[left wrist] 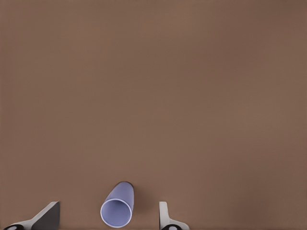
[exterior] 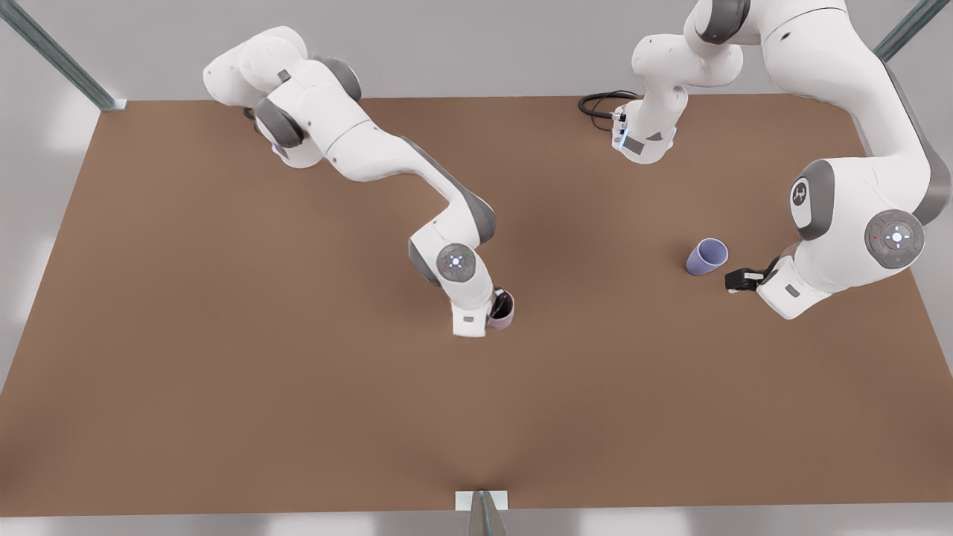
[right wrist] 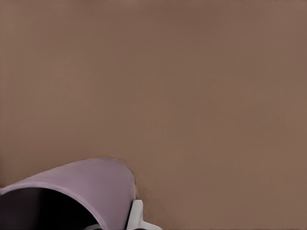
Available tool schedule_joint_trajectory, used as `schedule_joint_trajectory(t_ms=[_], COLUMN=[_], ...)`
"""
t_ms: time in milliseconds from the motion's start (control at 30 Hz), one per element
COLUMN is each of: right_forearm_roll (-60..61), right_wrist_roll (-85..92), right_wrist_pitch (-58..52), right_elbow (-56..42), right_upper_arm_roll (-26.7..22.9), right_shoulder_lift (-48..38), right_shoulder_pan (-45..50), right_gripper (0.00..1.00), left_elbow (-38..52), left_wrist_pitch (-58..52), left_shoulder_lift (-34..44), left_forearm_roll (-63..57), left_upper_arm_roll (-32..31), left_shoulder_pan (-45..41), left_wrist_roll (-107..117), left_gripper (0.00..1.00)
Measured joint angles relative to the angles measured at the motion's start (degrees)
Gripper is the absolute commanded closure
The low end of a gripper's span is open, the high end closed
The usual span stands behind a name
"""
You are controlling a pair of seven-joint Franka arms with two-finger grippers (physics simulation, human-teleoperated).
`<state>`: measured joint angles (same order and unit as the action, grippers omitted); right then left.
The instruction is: Stack the cups, with the pink cup at the bottom and the purple cup at the top
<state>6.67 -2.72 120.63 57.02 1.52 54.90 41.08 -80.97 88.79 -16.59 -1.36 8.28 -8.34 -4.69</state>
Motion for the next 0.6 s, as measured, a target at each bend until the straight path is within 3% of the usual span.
schedule_joint_trajectory(t_ms=[433,467,500,567,600], right_forearm_roll=[0.7,0.8,1.0,1.2,1.0], right_wrist_roll=[-26.8,-28.3,-29.7,-32.4,-33.8], right_wrist_pitch=[-0.9,-0.9,-1.0,-1.1,-1.3], right_elbow=[-3.8,-3.8,-3.8,-3.8,-3.8], right_upper_arm_roll=[-4.5,-4.6,-5.0,-5.3,-5.4], right_shoulder_lift=[6.0,6.1,6.2,6.2,6.2], right_shoulder_pan=[5.1,5.2,5.2,5.2,5.2], right_gripper=[0.79,0.61,0.53,0.19,0.19], left_elbow=[-0.1,-0.1,-0.2,-0.2,-0.3], left_wrist_pitch=[0.1,0.1,0.0,0.0,0.0], left_shoulder_lift=[0.2,0.2,0.3,0.4,0.4], left_forearm_roll=[0.0,0.0,0.0,0.0,0.0], left_upper_arm_roll=[0.0,0.0,0.0,0.0,0.0], left_shoulder_pan=[0.0,0.0,0.0,0.0,0.0], left_wrist_roll=[-0.1,-0.1,-0.1,0.0,0.0], left_gripper=[0.0,0.0,0.0,0.0,0.0])
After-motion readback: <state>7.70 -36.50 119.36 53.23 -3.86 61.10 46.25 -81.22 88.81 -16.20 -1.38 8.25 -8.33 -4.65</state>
